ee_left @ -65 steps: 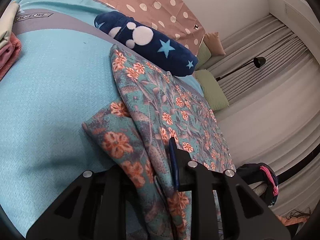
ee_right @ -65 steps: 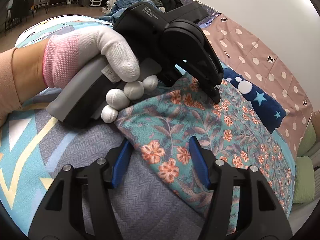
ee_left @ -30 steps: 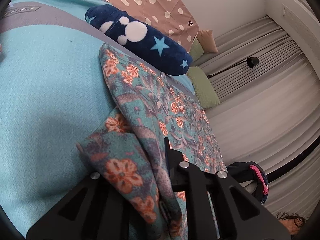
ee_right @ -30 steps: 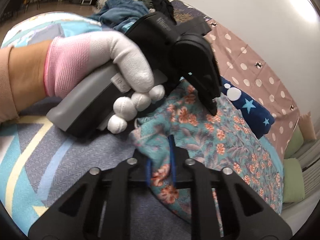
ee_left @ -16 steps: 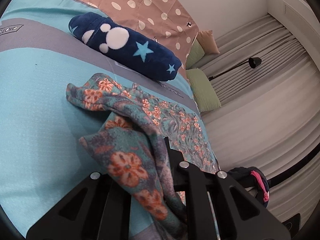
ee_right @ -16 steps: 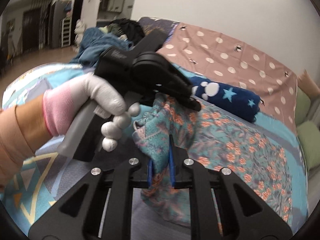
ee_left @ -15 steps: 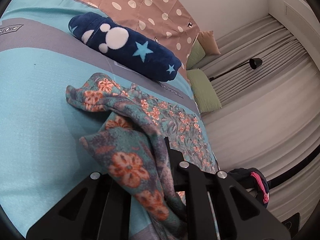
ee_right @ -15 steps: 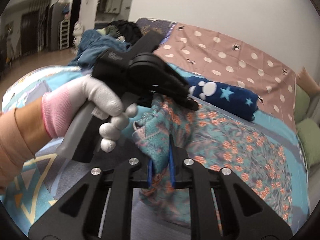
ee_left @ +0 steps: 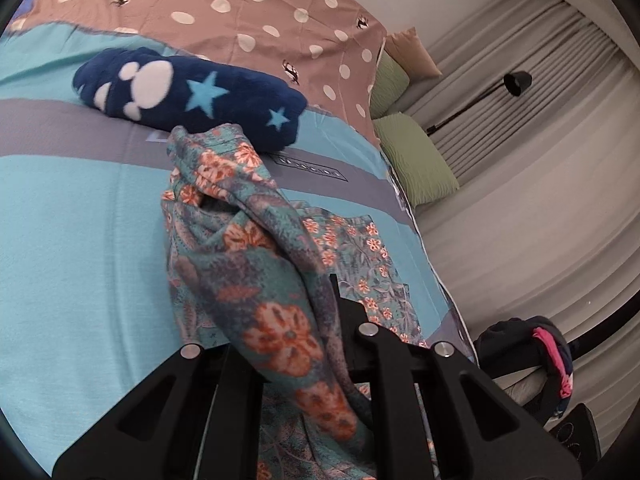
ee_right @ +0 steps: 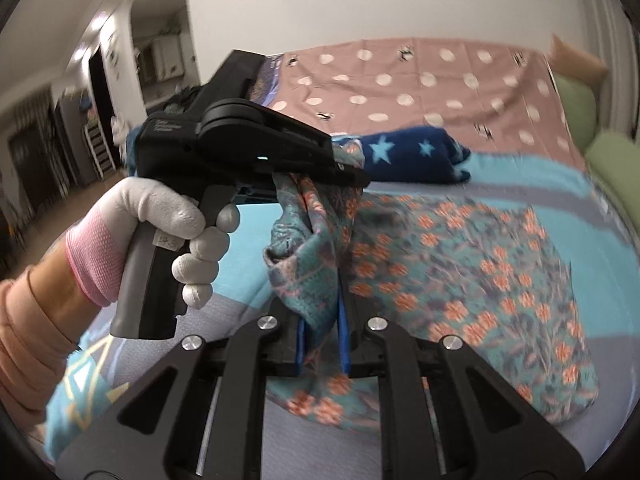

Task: Fold small clothes
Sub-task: 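Grasp the shirt end with both grippers and fold it over the shirt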

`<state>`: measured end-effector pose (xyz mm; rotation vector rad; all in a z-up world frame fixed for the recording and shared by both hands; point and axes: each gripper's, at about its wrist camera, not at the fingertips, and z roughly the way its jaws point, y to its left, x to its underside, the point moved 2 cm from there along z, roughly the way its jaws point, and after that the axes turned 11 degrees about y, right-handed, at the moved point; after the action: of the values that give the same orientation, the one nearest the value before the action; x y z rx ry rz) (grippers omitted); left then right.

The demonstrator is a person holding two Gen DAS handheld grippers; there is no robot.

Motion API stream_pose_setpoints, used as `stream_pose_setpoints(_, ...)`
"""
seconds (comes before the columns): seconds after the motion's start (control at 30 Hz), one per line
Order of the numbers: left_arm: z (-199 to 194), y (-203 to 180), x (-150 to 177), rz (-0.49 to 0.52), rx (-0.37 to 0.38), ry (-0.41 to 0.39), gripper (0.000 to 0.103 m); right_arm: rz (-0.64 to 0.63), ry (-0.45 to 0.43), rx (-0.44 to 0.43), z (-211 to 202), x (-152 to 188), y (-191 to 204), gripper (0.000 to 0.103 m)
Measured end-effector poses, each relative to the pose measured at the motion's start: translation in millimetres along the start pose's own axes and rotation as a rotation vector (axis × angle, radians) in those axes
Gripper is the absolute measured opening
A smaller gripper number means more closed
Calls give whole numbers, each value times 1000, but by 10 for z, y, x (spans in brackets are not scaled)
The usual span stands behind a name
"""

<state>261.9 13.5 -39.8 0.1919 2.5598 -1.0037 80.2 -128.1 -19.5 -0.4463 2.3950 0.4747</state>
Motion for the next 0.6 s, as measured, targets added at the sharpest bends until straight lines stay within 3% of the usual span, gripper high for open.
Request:
stream_pose_setpoints(0.2,359,-332,-71,26,-37,47,10,129,-14,-56,-171,102,-498,13)
stream_pose_setpoints(0.6,995,-886,-140,112,-99,138,10,308,-37,-79,-406,355,-1196,13)
